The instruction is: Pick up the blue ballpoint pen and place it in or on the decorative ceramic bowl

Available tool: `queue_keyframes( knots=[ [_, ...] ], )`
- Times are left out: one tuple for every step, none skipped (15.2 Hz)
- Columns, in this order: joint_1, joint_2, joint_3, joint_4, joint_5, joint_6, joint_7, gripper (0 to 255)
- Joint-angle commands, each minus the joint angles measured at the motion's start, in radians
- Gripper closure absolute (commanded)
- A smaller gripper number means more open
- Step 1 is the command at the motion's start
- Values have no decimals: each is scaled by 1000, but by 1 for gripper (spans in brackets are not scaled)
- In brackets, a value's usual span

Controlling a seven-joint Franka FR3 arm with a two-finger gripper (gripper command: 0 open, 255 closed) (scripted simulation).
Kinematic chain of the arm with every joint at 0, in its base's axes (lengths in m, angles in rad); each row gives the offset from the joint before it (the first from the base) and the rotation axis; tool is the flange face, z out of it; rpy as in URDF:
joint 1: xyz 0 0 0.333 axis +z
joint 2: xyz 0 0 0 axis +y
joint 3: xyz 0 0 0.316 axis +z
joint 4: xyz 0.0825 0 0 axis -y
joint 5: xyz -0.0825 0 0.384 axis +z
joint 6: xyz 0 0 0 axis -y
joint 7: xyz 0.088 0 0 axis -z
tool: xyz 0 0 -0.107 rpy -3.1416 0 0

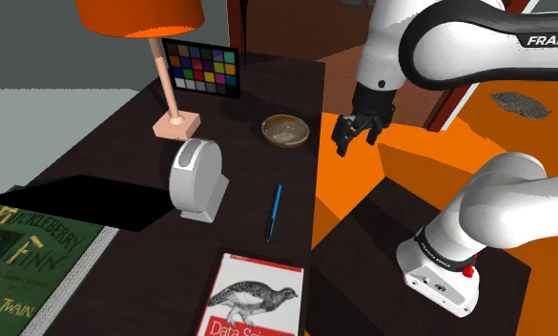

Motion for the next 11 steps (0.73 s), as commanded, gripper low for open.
queue_keyframes(
  knots=[
    [-6,21,69,-18,46,64,120,0],
    [-10,38,104,-20,66,95,176,0],
    [-16,57,140,-20,84,127,232,0],
    [-24,80,176,-18,101,160,288,0],
    [-34,105,214,-13,115,192,344,0],
    [-46,132,251,-5,125,225,401,0],
    [-61,163,289,4,133,259,459,0],
    [-78,195,328,16,137,292,517,0],
    [-100,229,368,30,138,324,576,0],
    [-123,265,409,46,134,357,637,0],
    [-150,303,450,64,124,388,700,0]
  ],
)
